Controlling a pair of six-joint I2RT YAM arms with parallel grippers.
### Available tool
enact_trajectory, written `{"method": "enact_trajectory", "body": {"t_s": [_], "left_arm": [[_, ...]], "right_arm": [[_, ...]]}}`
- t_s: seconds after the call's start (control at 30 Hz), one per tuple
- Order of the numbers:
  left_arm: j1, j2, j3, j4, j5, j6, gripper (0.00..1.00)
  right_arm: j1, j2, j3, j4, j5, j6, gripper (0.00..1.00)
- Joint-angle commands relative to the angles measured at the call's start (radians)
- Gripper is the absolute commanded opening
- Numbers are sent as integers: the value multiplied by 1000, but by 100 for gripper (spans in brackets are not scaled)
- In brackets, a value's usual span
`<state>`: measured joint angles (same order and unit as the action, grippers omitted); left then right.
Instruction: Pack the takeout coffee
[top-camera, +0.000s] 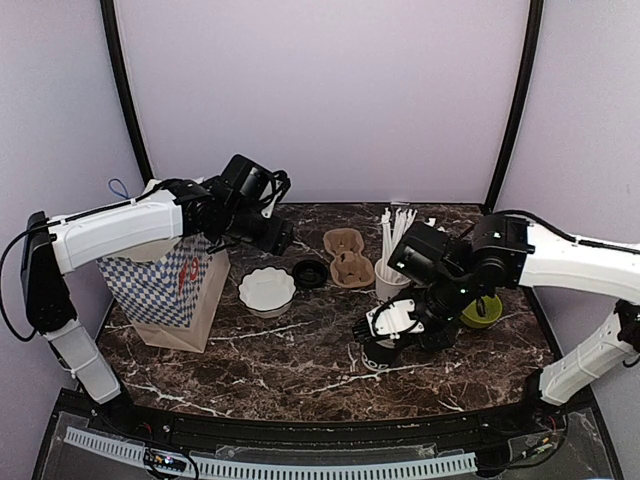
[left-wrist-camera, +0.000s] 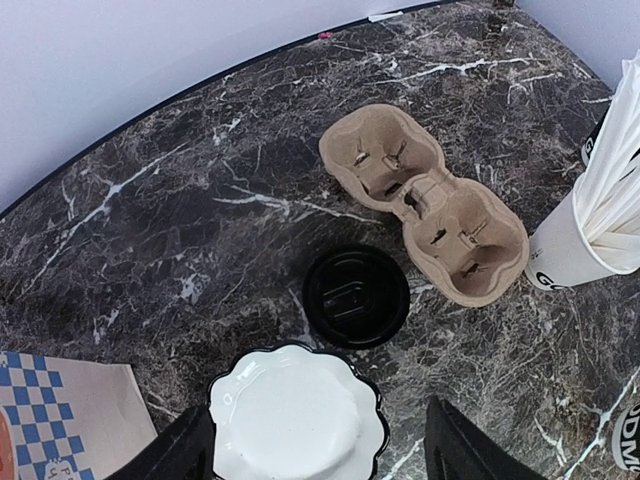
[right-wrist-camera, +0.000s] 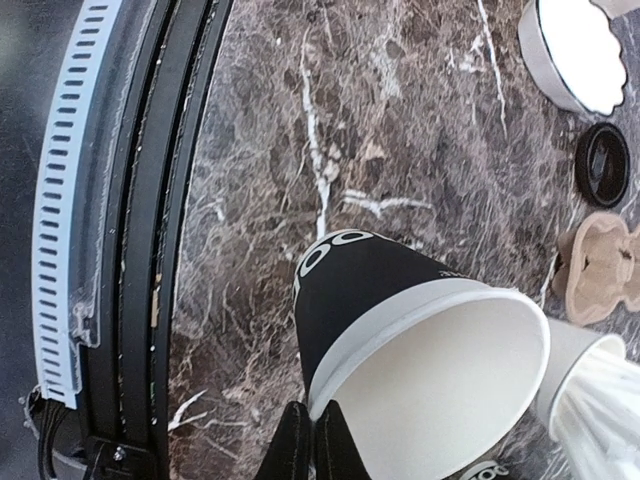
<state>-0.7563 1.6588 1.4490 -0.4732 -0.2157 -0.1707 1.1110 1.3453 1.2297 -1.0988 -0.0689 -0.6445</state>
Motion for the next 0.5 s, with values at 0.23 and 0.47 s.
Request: {"method": "enact_trajectory", "body": {"t_s": [0.23, 0.47], "left_arm": [[3, 1, 20, -122, 26, 62, 74], [4, 21, -14, -92, 64, 94, 72]], "right_arm": [[142, 203, 87, 142, 195, 41, 0], [153, 261, 109, 169, 203, 59, 0]]}}
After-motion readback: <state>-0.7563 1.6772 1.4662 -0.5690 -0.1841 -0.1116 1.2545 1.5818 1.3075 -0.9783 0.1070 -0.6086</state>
